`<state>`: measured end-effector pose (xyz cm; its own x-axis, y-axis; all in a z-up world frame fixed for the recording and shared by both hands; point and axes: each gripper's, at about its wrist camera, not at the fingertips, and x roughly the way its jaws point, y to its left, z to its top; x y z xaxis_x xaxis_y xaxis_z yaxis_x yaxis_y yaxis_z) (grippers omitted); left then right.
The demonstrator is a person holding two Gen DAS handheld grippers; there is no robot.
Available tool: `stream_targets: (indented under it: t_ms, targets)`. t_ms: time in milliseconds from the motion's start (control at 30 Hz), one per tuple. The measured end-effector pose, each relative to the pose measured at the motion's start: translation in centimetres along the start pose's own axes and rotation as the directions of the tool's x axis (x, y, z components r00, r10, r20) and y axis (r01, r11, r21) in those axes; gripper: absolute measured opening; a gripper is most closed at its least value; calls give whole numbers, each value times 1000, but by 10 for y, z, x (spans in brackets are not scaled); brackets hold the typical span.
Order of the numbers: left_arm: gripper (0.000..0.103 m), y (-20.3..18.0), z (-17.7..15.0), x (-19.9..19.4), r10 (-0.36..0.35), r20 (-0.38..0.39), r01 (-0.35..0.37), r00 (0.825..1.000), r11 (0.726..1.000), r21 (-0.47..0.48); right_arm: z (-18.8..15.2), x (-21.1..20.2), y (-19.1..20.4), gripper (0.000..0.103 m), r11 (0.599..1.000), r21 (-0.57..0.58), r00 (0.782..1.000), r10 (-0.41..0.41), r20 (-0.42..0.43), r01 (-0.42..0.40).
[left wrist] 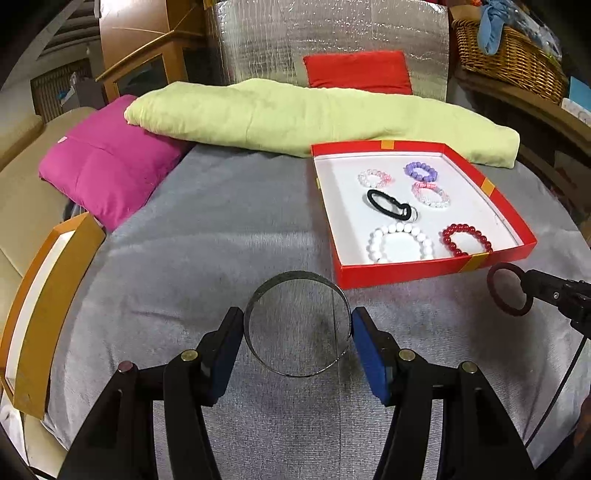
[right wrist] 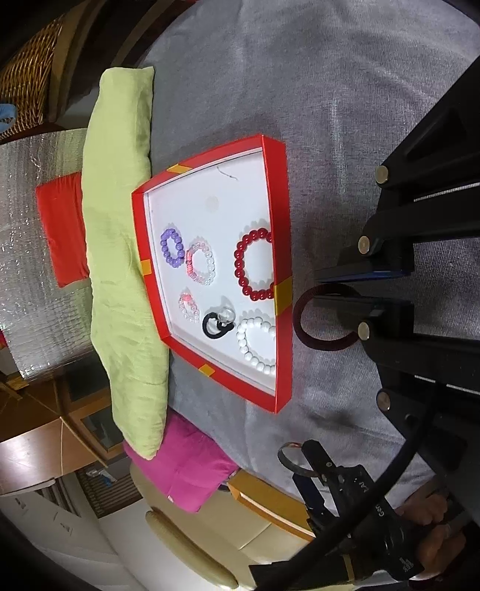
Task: Organize jewelry
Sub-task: 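Carry the metal bangle with the left tool while the right tool carries the dark red bangle toward the box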
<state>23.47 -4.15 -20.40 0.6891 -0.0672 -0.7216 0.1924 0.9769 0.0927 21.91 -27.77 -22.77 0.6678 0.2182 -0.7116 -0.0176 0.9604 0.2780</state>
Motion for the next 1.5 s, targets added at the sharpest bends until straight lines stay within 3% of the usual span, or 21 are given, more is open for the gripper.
stream_targets:
  t_ms: [700, 1500]
  targets:
    - [62, -11, 10, -27, -14, 71, 13, 997, 1000, 22, 3, -15, 5, 7, 999, -5, 997, 46, 67, -46]
    - [62, -19, 17, -27, -4, 93, 3, 996, 1000, 20, 8, -24, 4, 7, 998, 11, 992, 61, 107, -63]
